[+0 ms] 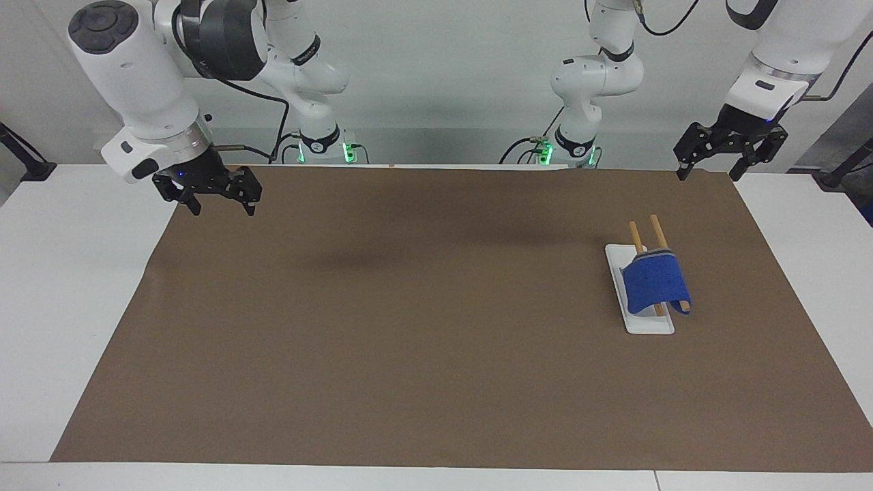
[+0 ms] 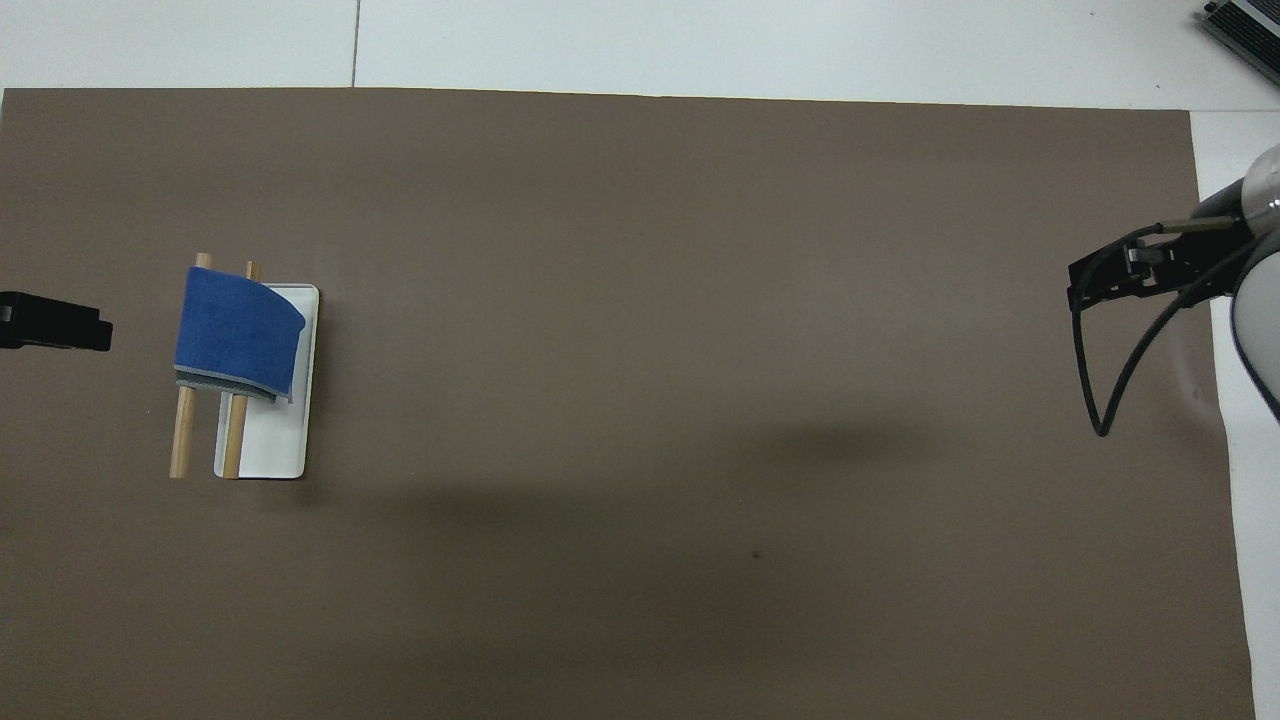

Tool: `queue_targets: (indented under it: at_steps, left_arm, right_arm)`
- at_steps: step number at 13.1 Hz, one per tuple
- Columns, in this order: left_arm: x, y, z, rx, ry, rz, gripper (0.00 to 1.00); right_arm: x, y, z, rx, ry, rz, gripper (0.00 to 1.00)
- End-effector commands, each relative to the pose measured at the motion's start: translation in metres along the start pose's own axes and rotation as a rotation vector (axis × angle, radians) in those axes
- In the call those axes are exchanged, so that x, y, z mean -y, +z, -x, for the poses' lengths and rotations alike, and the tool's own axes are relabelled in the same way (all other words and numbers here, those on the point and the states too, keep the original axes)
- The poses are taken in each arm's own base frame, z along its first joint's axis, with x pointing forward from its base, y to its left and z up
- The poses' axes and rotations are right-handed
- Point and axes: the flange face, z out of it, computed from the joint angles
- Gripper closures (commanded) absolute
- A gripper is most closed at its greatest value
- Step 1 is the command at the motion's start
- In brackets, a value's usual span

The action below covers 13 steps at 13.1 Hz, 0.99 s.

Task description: Right arm passes towel to left arm to hang

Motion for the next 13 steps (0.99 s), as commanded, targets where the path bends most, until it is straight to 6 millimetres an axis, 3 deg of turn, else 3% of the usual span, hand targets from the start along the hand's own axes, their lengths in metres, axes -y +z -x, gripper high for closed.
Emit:
queue_targets:
  at_steps: [1,6,9,11,13]
  left_arm:
    - [-0.004,-0.009,-0.009,0.003,0.066,0.017,0.00]
    - [-0.002,-0.001,-0.019,0.022,0.071,0.037,0.00]
    - [-0.006,-0.005,-0.001,0.048,0.104,0.066,0.00]
    - [-0.009,0.005,0.013,0.094,0.096,0.069,0.00]
    - [-0.004,0.005,0.012,0.083,0.086,0.062,0.00]
  right_arm:
    - [-0.002,0.000,0.006,-0.012,-0.015,-0.016,0.00]
    - [-0.002,0.000,0.006,-0.012,-0.015,-0.016,0.00]
    - [-0.002,0.001,0.006,-0.010,-0.015,-0.017,0.00]
    - [-0.002,0.000,0.006,-0.012,-0.015,-0.016,0.00]
    - [-0.002,0.000,0.006,-0.012,-0.015,-0.016,0.00]
